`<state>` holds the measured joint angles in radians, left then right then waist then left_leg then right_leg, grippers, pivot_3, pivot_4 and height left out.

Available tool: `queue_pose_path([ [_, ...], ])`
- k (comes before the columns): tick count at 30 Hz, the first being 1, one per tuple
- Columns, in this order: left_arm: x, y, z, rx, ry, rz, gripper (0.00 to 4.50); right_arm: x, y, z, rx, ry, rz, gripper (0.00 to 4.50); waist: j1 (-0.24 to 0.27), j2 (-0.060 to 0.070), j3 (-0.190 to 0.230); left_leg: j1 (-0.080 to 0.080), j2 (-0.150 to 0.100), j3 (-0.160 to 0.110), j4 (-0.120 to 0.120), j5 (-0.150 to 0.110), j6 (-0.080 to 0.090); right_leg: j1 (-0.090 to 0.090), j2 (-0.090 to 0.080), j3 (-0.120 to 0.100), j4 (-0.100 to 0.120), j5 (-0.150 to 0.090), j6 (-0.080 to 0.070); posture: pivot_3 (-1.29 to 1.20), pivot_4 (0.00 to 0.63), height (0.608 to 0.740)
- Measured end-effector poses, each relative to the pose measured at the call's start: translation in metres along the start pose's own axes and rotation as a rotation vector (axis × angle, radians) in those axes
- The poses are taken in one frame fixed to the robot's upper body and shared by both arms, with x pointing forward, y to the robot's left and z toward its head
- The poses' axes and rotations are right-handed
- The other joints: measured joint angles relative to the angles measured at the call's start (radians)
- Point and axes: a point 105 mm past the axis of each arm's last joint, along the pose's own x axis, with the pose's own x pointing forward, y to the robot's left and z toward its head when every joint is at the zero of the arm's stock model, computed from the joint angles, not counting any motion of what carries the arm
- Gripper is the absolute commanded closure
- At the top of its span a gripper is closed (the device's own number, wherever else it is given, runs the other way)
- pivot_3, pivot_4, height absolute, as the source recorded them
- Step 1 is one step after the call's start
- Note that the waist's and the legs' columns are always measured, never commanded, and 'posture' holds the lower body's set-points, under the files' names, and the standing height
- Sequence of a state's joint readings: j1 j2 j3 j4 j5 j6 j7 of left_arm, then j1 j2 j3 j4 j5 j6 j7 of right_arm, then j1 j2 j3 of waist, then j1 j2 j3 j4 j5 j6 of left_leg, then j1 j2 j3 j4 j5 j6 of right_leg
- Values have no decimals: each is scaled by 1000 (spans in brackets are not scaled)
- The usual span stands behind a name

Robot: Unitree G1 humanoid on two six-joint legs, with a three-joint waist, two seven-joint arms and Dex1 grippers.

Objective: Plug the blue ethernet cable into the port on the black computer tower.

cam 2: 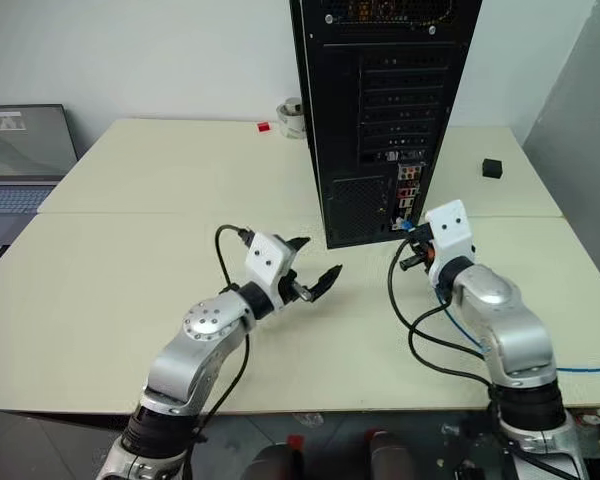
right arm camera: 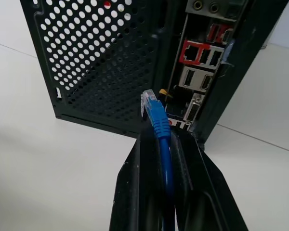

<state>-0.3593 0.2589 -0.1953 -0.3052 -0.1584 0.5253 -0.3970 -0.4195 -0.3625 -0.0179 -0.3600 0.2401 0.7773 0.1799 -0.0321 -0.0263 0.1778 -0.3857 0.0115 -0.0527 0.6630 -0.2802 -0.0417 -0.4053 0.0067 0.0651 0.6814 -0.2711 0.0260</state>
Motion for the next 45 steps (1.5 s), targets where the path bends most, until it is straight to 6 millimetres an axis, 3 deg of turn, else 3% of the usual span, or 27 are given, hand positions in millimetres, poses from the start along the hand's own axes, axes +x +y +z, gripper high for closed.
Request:
queue_pose_path([
  [5, 18, -11, 14, -32, 19, -13, 100, 7, 9, 3, 108, -21, -109, 4500, 1, 0, 0, 0, -1, 0, 0, 0, 0, 0, 0, 0, 0, 0, 0, 0, 150, 740],
  [9, 27, -17, 26, -33, 4, -17, 100, 11, 6, 17, 169, -67, -176, 4500, 0, 0, 0, 0, -1, 1, 0, 0, 0, 0, 0, 1, 0, 0, 0, 0, 150, 740],
  [17, 31, -18, 21, -39, 22, 15, 100, 18, -4, 16, 204, -53, -234, 4500, 0, 0, 0, 0, -1, 1, 0, 0, 0, -1, 0, 1, 0, 0, 0, 0, 150, 740],
  [28, 32, -30, 23, -46, 11, -74, 100, 29, -1, 17, 220, -47, -214, 4500, -1, 1, 0, 0, 0, 2, 0, 0, 0, -1, 0, 1, 0, 0, 0, 0, 150, 740],
  [45, 29, -25, 19, -21, 29, -73, 100, 38, 2, 19, 235, -58, -200, 4500, -1, 1, 0, 0, -1, 2, 0, 0, 0, -1, 0, 1, 0, 0, 0, 0, 150, 740],
])
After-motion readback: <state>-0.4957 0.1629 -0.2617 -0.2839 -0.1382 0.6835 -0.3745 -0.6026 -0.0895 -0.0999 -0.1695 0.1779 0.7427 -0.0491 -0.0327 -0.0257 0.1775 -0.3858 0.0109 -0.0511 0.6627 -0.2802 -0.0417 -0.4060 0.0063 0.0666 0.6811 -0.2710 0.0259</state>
